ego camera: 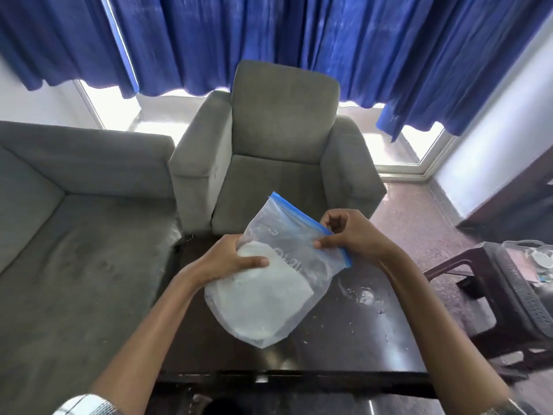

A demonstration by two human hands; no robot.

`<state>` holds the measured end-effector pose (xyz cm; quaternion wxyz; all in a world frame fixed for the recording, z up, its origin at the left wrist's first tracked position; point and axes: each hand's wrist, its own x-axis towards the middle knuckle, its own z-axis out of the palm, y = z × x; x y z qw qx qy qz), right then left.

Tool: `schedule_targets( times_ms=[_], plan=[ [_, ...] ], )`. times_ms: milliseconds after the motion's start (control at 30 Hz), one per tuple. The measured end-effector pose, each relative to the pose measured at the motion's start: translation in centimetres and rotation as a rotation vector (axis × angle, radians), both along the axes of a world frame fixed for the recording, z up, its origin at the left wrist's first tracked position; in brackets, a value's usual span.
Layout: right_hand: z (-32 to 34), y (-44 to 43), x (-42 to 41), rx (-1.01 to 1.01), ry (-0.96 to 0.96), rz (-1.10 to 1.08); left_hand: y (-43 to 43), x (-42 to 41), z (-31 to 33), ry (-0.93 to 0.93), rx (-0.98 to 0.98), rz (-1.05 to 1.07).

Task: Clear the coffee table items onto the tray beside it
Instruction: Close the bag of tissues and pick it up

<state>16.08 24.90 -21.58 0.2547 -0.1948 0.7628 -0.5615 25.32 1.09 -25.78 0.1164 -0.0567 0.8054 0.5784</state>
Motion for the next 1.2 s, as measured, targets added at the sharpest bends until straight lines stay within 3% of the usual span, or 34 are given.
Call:
schedule_targets(
  times_ms=[167, 300, 433, 633, 867, 1067, 1200],
  plan=[
    [1.3, 4.7, 2.9, -0.222, -0.092, 0.074, 3.5, 1.4, 0.9, -0.004, 0.122, 0.032],
    [1.7, 8.9, 3.5, -0.125, -0.061, 0.146, 4.7, 2.3, 1.8, 0.001, 0.16, 0.116],
    [2.4, 10.5, 3.5, -0.085, -0.187, 0.192, 5.6, 2.9, 2.9, 0.04, 0.205, 0.144],
    [4.2, 9.0, 2.8, -0.277, 0.016, -0.178, 5.5, 3.3, 4.1, 0.103, 0.203, 0.151],
    [6.0, 6.1, 3.5, -0.683, -0.097, -0.382, 4.0, 3.0, 5.9, 0.172, 0.314, 0.158],
    [3.5, 2.4, 7.6, -0.538, -0.249, -0.257, 3.4, 2.6, 6.9, 0.239, 0.433, 0.196],
    [3.7, 0.6, 8.0, -0.527, -0.192, -0.435, 2.0, 2.3, 7.9, 0.236, 0.441, 0.208]
  ],
)
